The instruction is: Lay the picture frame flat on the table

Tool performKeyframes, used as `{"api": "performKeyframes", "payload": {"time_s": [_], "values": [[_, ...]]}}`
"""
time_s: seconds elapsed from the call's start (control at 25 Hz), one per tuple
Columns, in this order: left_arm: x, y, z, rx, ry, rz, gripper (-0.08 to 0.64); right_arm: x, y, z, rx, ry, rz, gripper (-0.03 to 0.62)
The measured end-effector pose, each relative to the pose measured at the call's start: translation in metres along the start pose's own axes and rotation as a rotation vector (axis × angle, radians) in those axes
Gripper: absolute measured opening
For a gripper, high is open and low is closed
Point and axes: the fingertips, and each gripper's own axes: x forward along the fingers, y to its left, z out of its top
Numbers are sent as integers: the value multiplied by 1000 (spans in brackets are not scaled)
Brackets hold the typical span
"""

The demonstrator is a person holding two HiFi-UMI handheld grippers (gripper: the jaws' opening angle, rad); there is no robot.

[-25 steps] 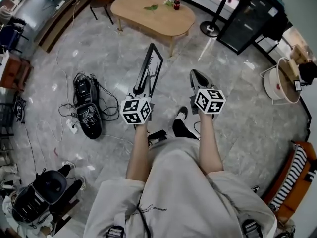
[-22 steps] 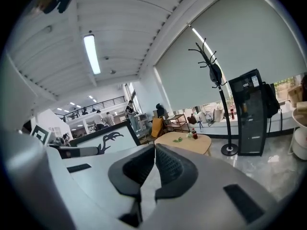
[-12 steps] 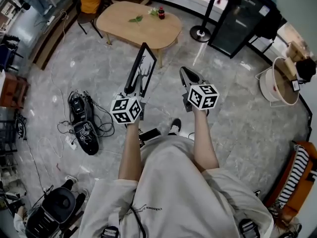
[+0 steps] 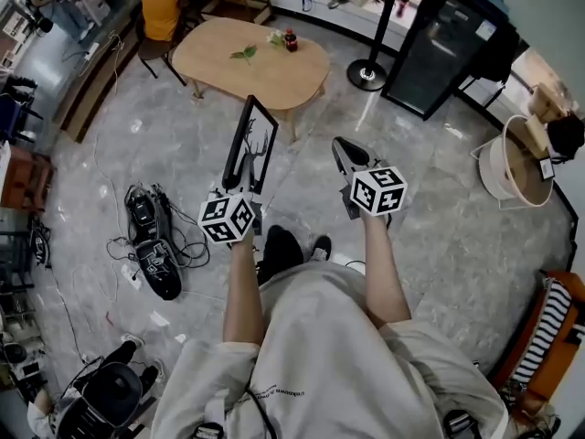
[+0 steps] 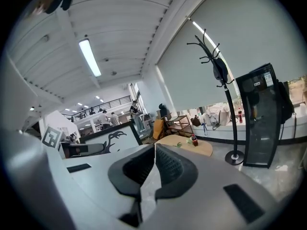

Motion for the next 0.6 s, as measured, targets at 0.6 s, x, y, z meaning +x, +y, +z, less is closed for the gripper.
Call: {"api": "performKeyframes", "payload": {"time_s": [0.6], "values": [[59, 63, 27, -39, -38, -11, 26, 79, -18, 16, -10, 9, 7, 35]]}}
